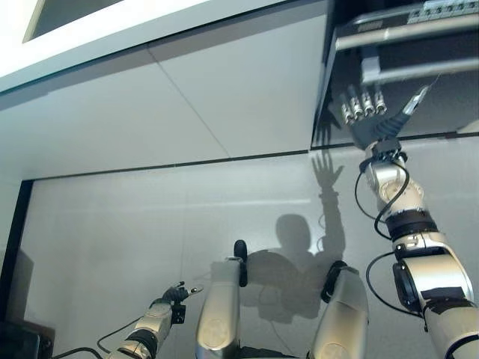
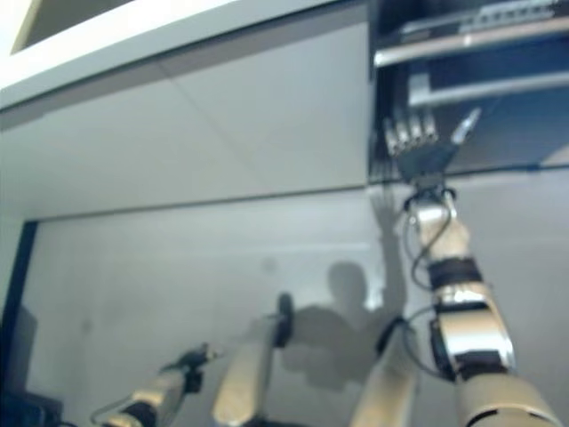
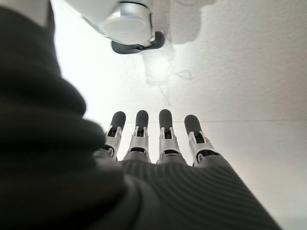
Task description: Take plates into dishwasher
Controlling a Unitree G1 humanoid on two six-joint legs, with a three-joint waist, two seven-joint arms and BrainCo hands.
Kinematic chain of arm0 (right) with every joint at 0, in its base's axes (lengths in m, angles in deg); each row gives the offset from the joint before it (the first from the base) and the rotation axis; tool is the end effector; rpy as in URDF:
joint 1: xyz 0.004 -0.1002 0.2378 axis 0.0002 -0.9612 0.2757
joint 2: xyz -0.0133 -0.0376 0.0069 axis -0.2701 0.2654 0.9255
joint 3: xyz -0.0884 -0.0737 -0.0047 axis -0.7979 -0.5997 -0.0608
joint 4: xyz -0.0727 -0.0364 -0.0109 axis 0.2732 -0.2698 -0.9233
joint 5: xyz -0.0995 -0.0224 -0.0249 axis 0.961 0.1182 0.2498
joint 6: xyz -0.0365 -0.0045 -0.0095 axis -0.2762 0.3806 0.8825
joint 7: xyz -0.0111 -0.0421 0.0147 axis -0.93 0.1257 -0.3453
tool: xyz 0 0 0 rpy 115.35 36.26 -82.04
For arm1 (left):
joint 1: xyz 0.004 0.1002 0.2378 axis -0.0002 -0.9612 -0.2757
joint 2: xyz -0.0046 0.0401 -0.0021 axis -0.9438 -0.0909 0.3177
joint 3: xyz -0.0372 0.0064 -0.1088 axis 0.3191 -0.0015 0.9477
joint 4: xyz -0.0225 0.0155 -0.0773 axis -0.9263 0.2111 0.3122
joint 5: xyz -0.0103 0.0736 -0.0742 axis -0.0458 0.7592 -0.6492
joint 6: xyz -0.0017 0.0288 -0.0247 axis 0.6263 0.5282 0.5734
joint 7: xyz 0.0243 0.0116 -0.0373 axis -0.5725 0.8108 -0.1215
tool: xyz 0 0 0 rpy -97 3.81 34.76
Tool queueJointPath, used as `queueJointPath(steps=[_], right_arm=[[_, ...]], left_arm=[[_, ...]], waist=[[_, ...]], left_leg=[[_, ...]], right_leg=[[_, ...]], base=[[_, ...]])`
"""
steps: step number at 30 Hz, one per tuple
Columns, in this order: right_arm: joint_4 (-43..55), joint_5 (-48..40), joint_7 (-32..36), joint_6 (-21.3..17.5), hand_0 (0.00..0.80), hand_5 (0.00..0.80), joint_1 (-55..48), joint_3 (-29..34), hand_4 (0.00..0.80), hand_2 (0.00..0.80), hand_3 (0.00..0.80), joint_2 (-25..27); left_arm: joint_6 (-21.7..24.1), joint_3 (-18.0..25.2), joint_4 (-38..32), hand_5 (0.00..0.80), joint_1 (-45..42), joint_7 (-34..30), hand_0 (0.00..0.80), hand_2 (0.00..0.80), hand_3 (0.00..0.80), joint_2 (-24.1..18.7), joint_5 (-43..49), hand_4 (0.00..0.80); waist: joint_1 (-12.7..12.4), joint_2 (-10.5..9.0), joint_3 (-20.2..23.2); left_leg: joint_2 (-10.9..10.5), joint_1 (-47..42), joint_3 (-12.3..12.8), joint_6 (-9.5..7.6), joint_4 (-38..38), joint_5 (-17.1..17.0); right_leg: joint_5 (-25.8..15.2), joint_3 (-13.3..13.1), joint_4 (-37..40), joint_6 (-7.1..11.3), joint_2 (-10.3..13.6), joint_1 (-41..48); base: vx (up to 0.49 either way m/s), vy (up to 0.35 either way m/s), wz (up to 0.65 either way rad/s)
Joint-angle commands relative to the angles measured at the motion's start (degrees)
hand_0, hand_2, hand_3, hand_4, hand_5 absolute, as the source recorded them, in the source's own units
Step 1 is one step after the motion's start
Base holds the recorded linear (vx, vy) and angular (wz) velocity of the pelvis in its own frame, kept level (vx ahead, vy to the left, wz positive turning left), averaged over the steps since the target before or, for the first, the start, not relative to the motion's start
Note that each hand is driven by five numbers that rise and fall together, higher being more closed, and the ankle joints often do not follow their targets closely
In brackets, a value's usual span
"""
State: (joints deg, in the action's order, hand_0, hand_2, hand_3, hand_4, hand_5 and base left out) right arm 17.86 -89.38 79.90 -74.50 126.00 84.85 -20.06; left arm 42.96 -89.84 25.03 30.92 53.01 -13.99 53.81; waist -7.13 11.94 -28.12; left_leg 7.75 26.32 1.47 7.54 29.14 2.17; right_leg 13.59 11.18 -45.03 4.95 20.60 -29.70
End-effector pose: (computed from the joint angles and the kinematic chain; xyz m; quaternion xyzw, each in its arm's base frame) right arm 0.3580 -0.2314 0.1856 0.5216 -0.1944 0.1936 0.8079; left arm 0.1628 0.2114 -0.1041 0.0673 0.4764 0.0322 0.8760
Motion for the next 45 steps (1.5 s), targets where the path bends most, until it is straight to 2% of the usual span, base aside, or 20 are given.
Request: queueJointPath(steps=[1, 5, 6, 10, 14, 15, 17, 20, 25, 27, 29, 30, 31, 34, 36, 39, 41, 45], right_arm=[[6.22, 1.36, 4.37, -0.51, 0.000, 0.000, 11.84, -0.15, 0.000, 0.000, 0.000, -1.03], [3.38, 4.70, -0.05, -0.30, 0.000, 0.000, 8.47, 1.22, 0.000, 0.000, 0.000, -1.53], [2.70, 5.76, -0.59, -0.31, 0.000, 0.000, 7.14, 1.57, 0.000, 0.000, 0.000, -1.91], [-0.42, 9.21, -2.61, 1.27, 0.000, 0.000, 1.27, 2.00, 0.000, 0.000, 0.000, -2.48], [-1.60, 17.06, -4.09, 3.71, 0.000, 0.000, -8.02, 0.96, 0.000, 0.000, 0.000, -4.01], [-2.51, 21.87, -5.65, 4.91, 0.000, 0.000, -11.67, 0.46, 0.000, 0.000, 0.000, -4.50], [-4.86, 26.92, -6.88, 6.34, 0.000, 0.000, -17.86, -0.64, 0.000, 0.000, 0.000, -6.08], [-7.67, 32.38, -3.99, 7.36, 0.000, 0.000, -26.31, -2.24, 0.000, 0.000, 0.000, -9.55], [-11.47, 40.37, -0.30, 8.02, 0.000, 0.000, -39.16, -5.04, 0.000, 0.000, 0.000, -14.61], [-14.04, 43.11, -1.27, 7.03, 0.000, 0.000, -42.84, -6.13, 0.000, 0.000, 0.000, -16.37], [-15.04, 44.65, -1.69, 6.76, 0.000, 0.000, -43.56, -6.35, 0.000, 0.000, 0.000, -16.75], [-18.18, 48.81, -1.54, 4.92, 0.000, 0.000, -45.55, -6.94, 0.000, 0.000, 0.000, -17.53], [-20.23, 50.29, -2.46, 5.03, 0.000, 0.000, -46.77, -7.02, 0.000, 0.000, 0.000, -18.27], [-25.26, 57.46, -3.92, 5.11, 0.000, 0.000, -48.11, -6.47, 0.000, 0.000, 0.000, -19.51], [-28.66, 62.85, -4.52, 4.33, 0.000, 0.000, -48.25, -6.81, 0.000, 0.000, 0.000, -20.53], [-30.77, 68.08, -4.82, 6.67, 0.000, 0.000, -47.78, -7.89, 0.000, 0.000, 0.000, -20.91], [-31.60, 75.06, -4.52, 6.56, 0.000, 0.000, -47.38, -10.05, 0.000, 0.000, 0.000, -20.63], [-31.15, 81.77, -5.87, 5.88, 0.000, 0.000, -47.18, -13.90, 0.000, 0.000, 0.000, -20.68]], left_arm=[[0.16, -1.49, -0.27, 0.000, -0.12, 0.00, 0.000, 0.000, 0.000, -6.20, 1.39, 0.000], [-0.21, -0.84, 0.15, 0.000, -0.59, -0.26, 0.000, 0.000, 0.000, -6.32, 1.79, 0.000], [-0.19, -0.78, 0.23, 0.000, -0.72, -0.20, 0.000, 0.000, 0.000, -6.36, 1.82, 0.000], [0.77, -0.45, 1.40, 0.000, -1.44, 0.19, 0.000, 0.000, 0.000, -5.76, 2.05, 0.000], [1.51, 0.76, 3.44, 0.000, -2.13, 0.36, 0.000, 0.000, 0.000, -5.18, 2.44, 0.000], [1.79, 1.41, 4.31, 0.000, -2.41, 0.16, 0.000, 0.000, 0.000, -4.94, 2.93, 0.000], [2.79, 2.21, 5.50, 0.000, -3.22, 0.41, 0.000, 0.000, 0.000, -4.49, 3.20, 0.000], [3.72, 3.48, 6.88, 0.000, -4.42, 0.06, 0.000, 0.000, 0.000, -3.81, 4.03, 0.000], [3.43, 3.81, 8.33, 0.000, -6.41, -3.61, 0.000, 0.000, 0.000, -2.63, 8.06, 0.000], [2.68, 1.89, 8.49, 0.000, -6.78, -7.81, 0.000, 0.000, 0.000, -1.72, 10.87, 0.000], [2.36, 0.97, 8.49, 0.000, -6.79, -9.03, 0.000, 0.000, 0.000, -1.43, 11.08, 0.000], [-0.82, -0.72, 8.59, 0.000, -6.65, -12.48, 0.000, 0.000, 0.000, -0.25, 10.33, 0.000], [-1.29, -1.49, 8.94, 0.000, -6.68, -13.20, 0.000, 0.000, 0.000, 0.74, 10.18, 0.000], [-1.62, -1.53, 9.24, 0.000, -6.46, -12.60, 0.000, 0.000, 0.000, 2.51, 8.41, 0.000], [-1.13, -1.87, 9.54, 0.000, -5.94, -12.20, 0.000, 0.000, 0.000, 4.08, 12.30, 0.000], [-0.52, -3.98, 10.18, 0.000, -5.43, -12.06, 0.000, 0.000, 0.000, 5.35, 14.17, 0.000], [-2.56, -4.23, 9.63, 0.000, -4.74, -11.90, 0.000, 0.000, 0.000, 5.44, 13.40, 0.000], [-3.99, -4.65, 9.43, 0.000, -4.65, -12.09, 0.000, 0.000, 0.000, 5.20, 14.13, 0.000]], waist=[[-0.25, -4.62, 3.18], [-0.21, -5.89, 3.92], [-0.21, -6.05, 4.11], [0.12, -7.27, 6.32], [1.03, -9.29, 10.19], [1.52, -10.00, 11.71], [2.11, -10.91, 14.31], [2.56, -11.74, 17.81], [3.83, -12.10, 21.35], [4.57, -12.22, 22.20], [4.83, -12.23, 22.41], [5.56, -12.12, 22.55], [6.18, -12.01, 22.92], [6.65, -11.85, 23.28], [6.58, -11.85, 23.50], [6.63, -11.71, 23.78], [6.37, -11.63, 23.98], [5.79, -11.86, 24.19]], left_leg=[[-2.90, -1.11, 4.78, -5.38, 3.17, 2.66], [-2.12, -3.52, 4.81, -4.97, 1.27, 1.96], [-1.71, -4.32, 5.43, -5.20, -0.95, -0.35], [-0.86, -10.19, 6.22, -3.62, -11.02, -4.70], [-0.73, -16.64, 6.98, -2.46, -22.37, -8.27], [-0.61, -18.78, 7.16, -2.26, -25.76, -9.07], [-0.43, -21.84, 7.67, -2.03, -30.22, -10.25], [-0.33, -24.32, 8.13, -2.02, -33.37, -10.78], [0.13, -26.30, 8.76, -1.81, -34.14, -10.04], [0.36, -26.53, 8.89, -1.49, -34.14, -10.22], [0.41, -26.64, 8.92, -1.42, -34.14, -10.19], [0.47, -27.32, 9.01, -1.52, -34.14, -9.86], [0.61, -27.38, 9.18, -1.69, -34.14, -9.91], [0.86, -28.06, 9.08, -1.87, -34.14, -9.53], [0.82, -28.38, 8.89, -2.05, -34.14, -9.30], [0.92, -28.77, 8.73, -2.13, -34.14, -9.20], [0.95, -29.13, 8.35, -2.26, -34.14, -8.85], [0.81, -29.32, 7.38, -2.28, -34.14, -8.69]], right_leg=[[-1.52, 1.00, 1.53, -2.25, -1.23, 5.65], [-2.39, 1.22, 3.90, -1.85, -1.67, 8.43], [-4.36, 2.00, 6.02, -2.23, -2.00, 9.23], [-8.39, 3.39, 17.36, -0.91, -4.05, 15.87], [-12.43, 5.07, 30.60, 0.61, -6.42, 23.24], [-13.65, 5.18, 34.36, 1.01, -7.04, 25.47], [-15.40, 5.37, 38.90, 1.50, -7.80, 28.39], [-17.08, 5.74, 42.92, 1.73, -8.49, 30.99], [-17.84, 6.53, 46.30, 1.89, -9.04, 34.16], [-18.44, 6.62, 47.77, 2.03, -9.39, 34.90], [-18.61, 6.57, 48.15, 2.05, -9.50, 35.07], [-18.17, 6.39, 47.93, 2.00, -9.65, 35.62], [-17.87, 6.06, 47.42, 1.95, -9.77, 35.54], [-17.03, 5.92, 47.04, 1.74, -9.86, 36.24], [-16.85, 5.95, 47.14, 1.74, -9.87, 36.71], [-16.55, 5.83, 47.12, 1.71, -10.05, 37.17], [-16.13, 5.89, 47.26, 1.63, -10.15, 37.77], [-15.88, 5.99, 46.99, 1.71, -10.14, 38.11]], base=[[0.045, -0.023, 0.16], [0.075, -0.022, 0.06], [0.048, -0.015, 0.01], [0.107, -0.032, -0.06], [0.119, -0.038, -0.05], [0.112, -0.025, -0.01], [0.148, -0.018, 0.05], [0.141, -0.021, -0.06], [0.087, -0.006, -0.02], [0.027, -0.003, -0.06], [0.016, 0.014, -0.08], [0.032, 0.038, -0.11], [0.044, 0.046, -0.06], [0.035, 0.028, -0.05], [0.014, 0.008, -0.02], [0.010, 0.010, 0.00], [0.042, 0.027, 0.00], [0.037, -0.004, 0.02]])
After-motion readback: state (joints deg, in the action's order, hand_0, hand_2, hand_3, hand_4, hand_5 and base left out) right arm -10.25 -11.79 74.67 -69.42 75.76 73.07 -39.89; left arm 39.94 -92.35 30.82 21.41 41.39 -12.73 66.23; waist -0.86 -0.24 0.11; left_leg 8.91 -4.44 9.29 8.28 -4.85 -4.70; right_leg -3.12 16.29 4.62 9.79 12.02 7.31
